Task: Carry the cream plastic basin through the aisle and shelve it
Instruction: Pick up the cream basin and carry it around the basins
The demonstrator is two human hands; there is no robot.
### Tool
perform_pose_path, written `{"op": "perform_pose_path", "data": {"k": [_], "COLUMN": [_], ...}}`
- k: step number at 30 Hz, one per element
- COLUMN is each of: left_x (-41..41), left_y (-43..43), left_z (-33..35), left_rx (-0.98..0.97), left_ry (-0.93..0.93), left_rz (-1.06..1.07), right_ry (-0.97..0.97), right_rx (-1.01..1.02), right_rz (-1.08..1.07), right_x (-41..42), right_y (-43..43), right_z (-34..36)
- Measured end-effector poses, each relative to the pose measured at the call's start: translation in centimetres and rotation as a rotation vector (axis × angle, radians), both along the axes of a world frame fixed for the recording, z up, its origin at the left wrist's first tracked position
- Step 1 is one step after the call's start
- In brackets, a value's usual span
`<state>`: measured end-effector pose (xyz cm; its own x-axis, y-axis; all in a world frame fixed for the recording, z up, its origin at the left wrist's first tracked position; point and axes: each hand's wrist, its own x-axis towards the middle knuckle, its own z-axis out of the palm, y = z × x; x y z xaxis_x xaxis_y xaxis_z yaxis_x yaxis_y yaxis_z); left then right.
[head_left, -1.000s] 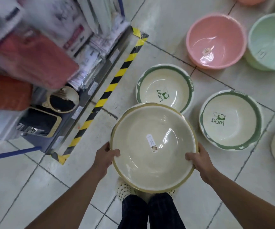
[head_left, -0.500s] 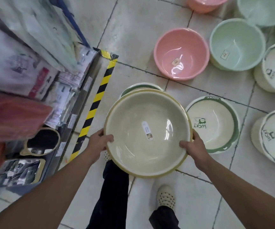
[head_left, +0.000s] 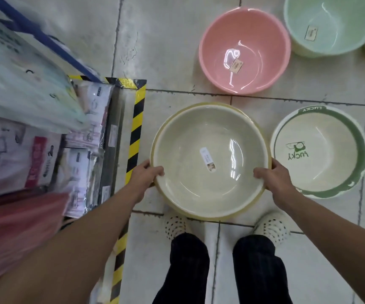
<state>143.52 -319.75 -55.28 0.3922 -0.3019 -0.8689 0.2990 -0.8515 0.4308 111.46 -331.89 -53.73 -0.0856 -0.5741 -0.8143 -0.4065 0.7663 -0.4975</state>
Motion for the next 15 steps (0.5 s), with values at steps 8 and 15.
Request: {"op": "perform_pose_path", "data": {"k": [8,15], "left_x": [-0.2,0.3], "left_y": [-1.7,-2.6], "left_z": [-6.8,-10.4], "left_rx": [0.034,0.04], "left_ry": [0.047,0.03], "left_rz": [0.04,0.005], "right_ry": [0.017,-0.006], "right_rx": [0.006,-0.028], "right_rz": [0.011,-0.1], "right_x": [-0.4,0.1], "right_y": [-1.1,-0.3], "right_z": [-6.7,-10.9]}}
